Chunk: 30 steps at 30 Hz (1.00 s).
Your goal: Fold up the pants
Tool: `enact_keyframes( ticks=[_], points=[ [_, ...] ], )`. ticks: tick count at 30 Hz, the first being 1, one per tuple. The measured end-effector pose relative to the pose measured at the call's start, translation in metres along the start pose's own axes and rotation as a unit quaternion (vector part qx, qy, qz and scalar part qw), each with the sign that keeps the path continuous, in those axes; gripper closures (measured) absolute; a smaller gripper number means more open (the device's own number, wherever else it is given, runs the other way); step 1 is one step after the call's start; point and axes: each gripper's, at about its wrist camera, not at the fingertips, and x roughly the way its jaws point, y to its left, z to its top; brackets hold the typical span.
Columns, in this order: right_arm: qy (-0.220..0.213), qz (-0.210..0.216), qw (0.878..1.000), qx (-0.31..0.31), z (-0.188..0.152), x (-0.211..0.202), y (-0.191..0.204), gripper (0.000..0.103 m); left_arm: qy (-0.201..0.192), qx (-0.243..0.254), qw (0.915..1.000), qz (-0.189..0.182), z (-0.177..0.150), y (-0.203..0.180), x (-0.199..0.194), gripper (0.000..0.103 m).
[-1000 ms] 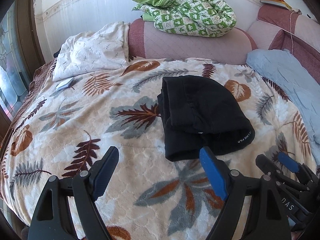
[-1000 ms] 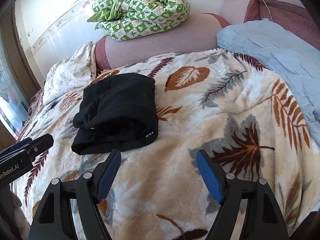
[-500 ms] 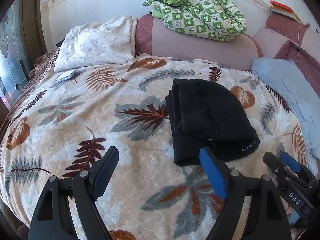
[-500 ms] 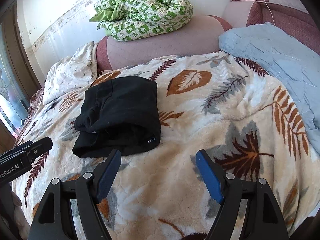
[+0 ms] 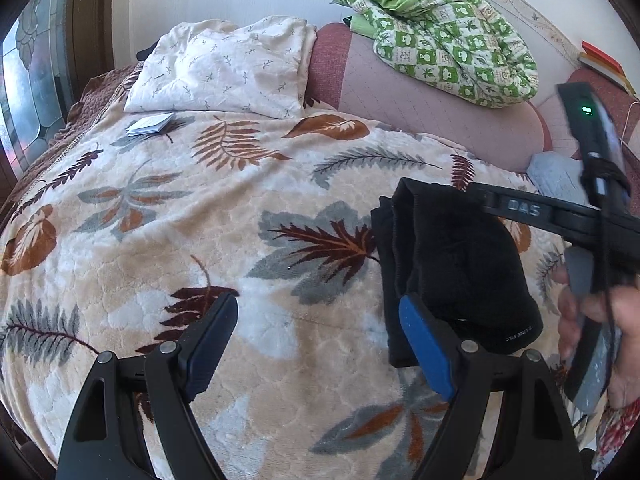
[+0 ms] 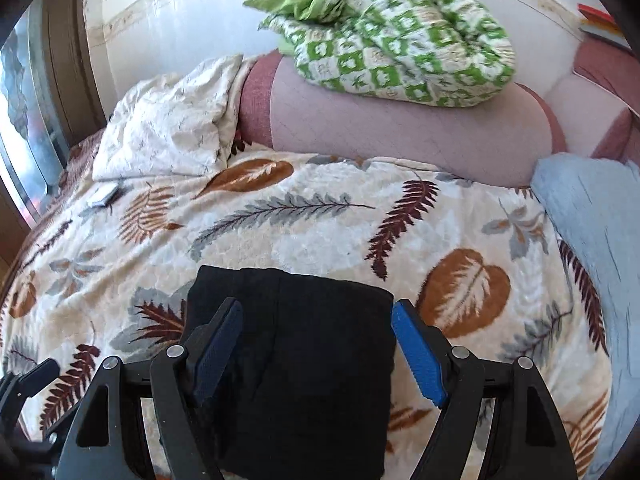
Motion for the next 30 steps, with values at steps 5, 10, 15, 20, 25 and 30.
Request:
enact_keyframes(
  ticks=[5, 10, 15, 20, 25, 30],
  points=[
    [0.082, -0.059, 0.994, -0.038, 0.005, 0.065, 0.042, 0.023, -0.009, -0.017, 0.9997, 0.014, -0.002, 0.025, -0.004, 0.02],
    [0.084, -0.076, 0.989, -0.096, -0.008, 0.067, 0.087, 0.027, -0.017, -0.021, 0.9992, 0.028, -0.003, 0.034, -0.012, 0.02],
    [0.055, 0.013, 0.994, -0.093, -0.01, 0.031, 0.089, 0.029, -0.032, -0.006, 0.999, 0.032, -0.004, 0.023, -0.029, 0.02],
    [-0.013, 0.02, 0.997, -0.067, -0.032, -0.028, 0.067, 0.027, -0.057, 0.024, 0.9973, 0.04, -0.006, 0.005, -0.049, 0.02],
    [-0.036, -0.042, 0.998, -0.032, -0.073, -0.048, 0.033, 0.025, -0.065, 0.041, 0.9963, 0.038, -0.009, -0.01, -0.058, 0.02],
    [0.017, -0.034, 0.999, -0.003, -0.107, -0.023, 0.012, 0.024, -0.061, 0.052, 0.9959, 0.042, -0.014, -0.017, -0.059, 0.02]
  ],
)
